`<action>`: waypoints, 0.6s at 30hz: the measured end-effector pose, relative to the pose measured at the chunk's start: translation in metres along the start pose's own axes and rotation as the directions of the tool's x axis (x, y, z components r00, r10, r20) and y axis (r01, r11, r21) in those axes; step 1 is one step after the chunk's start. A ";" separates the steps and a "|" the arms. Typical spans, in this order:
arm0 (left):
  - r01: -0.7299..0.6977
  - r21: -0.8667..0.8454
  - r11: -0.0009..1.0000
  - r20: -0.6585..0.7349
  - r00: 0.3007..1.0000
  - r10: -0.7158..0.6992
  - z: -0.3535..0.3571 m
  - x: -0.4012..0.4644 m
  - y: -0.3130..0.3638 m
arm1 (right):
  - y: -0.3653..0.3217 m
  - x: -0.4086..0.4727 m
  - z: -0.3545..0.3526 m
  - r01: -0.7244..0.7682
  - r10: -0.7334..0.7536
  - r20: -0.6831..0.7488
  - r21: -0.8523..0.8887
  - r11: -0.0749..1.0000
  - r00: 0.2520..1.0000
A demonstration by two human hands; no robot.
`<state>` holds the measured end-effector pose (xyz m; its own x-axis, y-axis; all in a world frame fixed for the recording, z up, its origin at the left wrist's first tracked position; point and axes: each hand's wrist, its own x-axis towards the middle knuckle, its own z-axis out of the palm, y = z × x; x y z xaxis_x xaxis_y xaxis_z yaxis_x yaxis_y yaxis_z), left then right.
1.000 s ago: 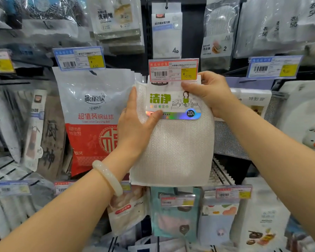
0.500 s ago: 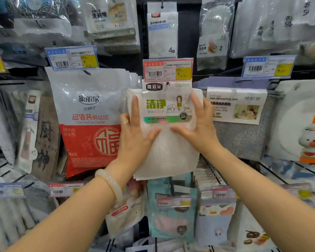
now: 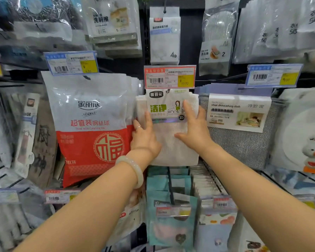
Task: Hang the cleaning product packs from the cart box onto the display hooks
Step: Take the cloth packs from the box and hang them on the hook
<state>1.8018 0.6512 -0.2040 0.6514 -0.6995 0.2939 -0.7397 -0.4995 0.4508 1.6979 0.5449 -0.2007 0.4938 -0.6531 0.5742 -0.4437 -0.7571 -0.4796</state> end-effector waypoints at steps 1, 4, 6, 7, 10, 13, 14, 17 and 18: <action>0.004 0.033 0.999 0.008 1.000 -0.004 0.003 -0.002 0.001 | 0.000 -0.003 0.000 -0.002 0.003 0.003 -0.059 0.998 1.000; -0.066 0.207 0.976 -0.006 0.998 0.069 0.018 -0.013 0.001 | 0.002 -0.017 0.002 0.059 -0.054 0.026 -0.310 0.949 0.998; -0.100 0.276 0.956 0.076 0.994 0.082 0.025 -0.019 -0.005 | 0.008 -0.027 0.006 0.098 -0.041 0.146 -0.404 0.910 0.988; -0.101 0.276 0.956 0.146 0.987 0.062 0.027 -0.021 -0.009 | 0.010 -0.031 0.008 0.087 0.007 0.216 -0.426 0.901 0.976; -0.110 0.245 0.963 0.324 0.946 0.026 0.029 -0.030 -0.017 | 0.009 -0.045 0.012 0.043 0.113 0.316 -0.448 0.893 0.942; -0.172 0.211 0.962 0.307 0.946 0.102 0.027 -0.043 -0.024 | -0.002 -0.060 0.019 0.077 0.069 0.302 -0.445 0.892 0.951; -0.201 0.191 0.961 0.292 0.946 0.140 0.026 -0.048 -0.028 | -0.007 -0.064 0.022 0.097 0.041 0.292 -0.444 0.891 0.955; -0.279 0.127 0.952 0.251 0.937 0.242 0.018 -0.060 -0.036 | -0.026 -0.057 0.026 0.157 -0.071 0.196 -0.467 0.871 0.978; -0.301 0.111 0.947 0.227 0.935 0.271 0.014 -0.061 -0.035 | -0.033 -0.049 0.025 0.167 -0.106 0.152 -0.475 0.864 0.983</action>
<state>1.7859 0.7042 -0.2493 0.3707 -0.9058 0.2052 -0.9155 -0.3192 0.2448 1.7069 0.6012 -0.2290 0.6460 -0.5641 0.5142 -0.6561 -0.7546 -0.0036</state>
